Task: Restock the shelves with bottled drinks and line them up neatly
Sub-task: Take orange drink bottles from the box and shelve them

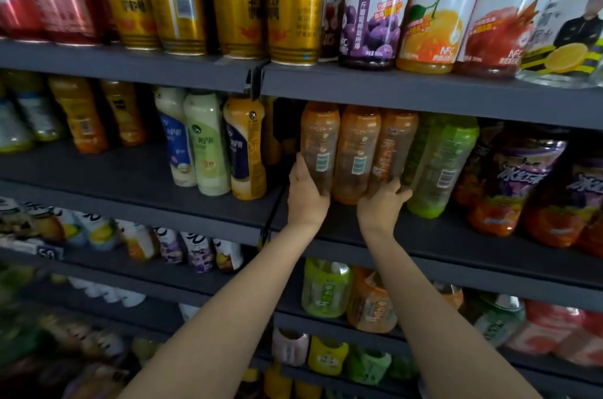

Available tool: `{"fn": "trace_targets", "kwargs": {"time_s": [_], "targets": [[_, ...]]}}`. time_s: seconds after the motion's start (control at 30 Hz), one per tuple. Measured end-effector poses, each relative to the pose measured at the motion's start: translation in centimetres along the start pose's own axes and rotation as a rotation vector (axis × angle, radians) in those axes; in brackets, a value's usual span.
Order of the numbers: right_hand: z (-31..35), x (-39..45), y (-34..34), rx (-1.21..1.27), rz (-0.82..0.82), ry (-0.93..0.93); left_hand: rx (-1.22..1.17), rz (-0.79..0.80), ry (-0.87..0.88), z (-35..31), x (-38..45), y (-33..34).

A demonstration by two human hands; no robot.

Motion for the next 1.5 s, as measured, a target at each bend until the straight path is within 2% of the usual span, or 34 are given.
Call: {"fn": "trace_targets", "kwargs": {"time_s": [0.2, 0.37, 0.53, 0.63, 0.73, 0.8, 0.93, 1.07, 1.23, 1.37, 1.5], "targets": [[2.6, -4.3, -0.6, 0.148, -0.138, -0.133, 0.090, -0.146, 0.080, 2.2, -5.8, -5.3], [8.4, -10.8, 5.2, 0.138, 0.024, -0.398, 0.047, -0.256, 0.011, 7.9, -11.4, -12.3], [12.1, -20.0, 16.6, -0.097, 0.370, -0.614, 0.014, -0.274, -0.230, 17.6, -19.5, -20.6], [11.2, -27.8, 27.0, -0.374, 0.833, -0.593, -0.048, -0.210, -0.462, 25.5, -26.1, -26.0], [10.0, -36.9, 36.6, -0.599, 1.224, -0.554, 0.048, -0.084, -0.653, 33.8, -34.5, -32.2], [10.3, -43.1, 41.7, -0.693, 1.395, -0.580, 0.087, -0.051, -0.805, 38.2, -41.0, -36.8], [10.9, -52.6, 49.9, -0.763, 1.597, -0.643, 0.092, -0.176, -1.032, 42.8, -52.0, -47.3], [11.4, -57.0, 55.4, -0.799, 1.698, -0.609, 0.030, -0.332, -1.171, 46.8, -58.2, -54.3], [12.4, -57.3, 61.3, -0.707, 1.687, -0.478, 0.056, -0.381, -1.140, 50.3, -58.7, -59.0], [11.4, -56.1, 67.3, -0.687, 1.672, -0.294, 0.097, -0.326, -1.130, 53.2, -56.0, -62.1], [9.8, -55.4, 75.2, -0.661, 1.682, -0.137, 0.181, -0.190, -1.174, 57.9, -53.0, -64.3]]}}
Point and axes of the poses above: each hand's wrist, its own x-axis towards the middle knuckle, its own y-axis out of the palm, z = x × y, the point moved 6 cm from there along x, towards the middle knuckle, and after that the axes turned 13 degrees about z, right-handed, at the moved point
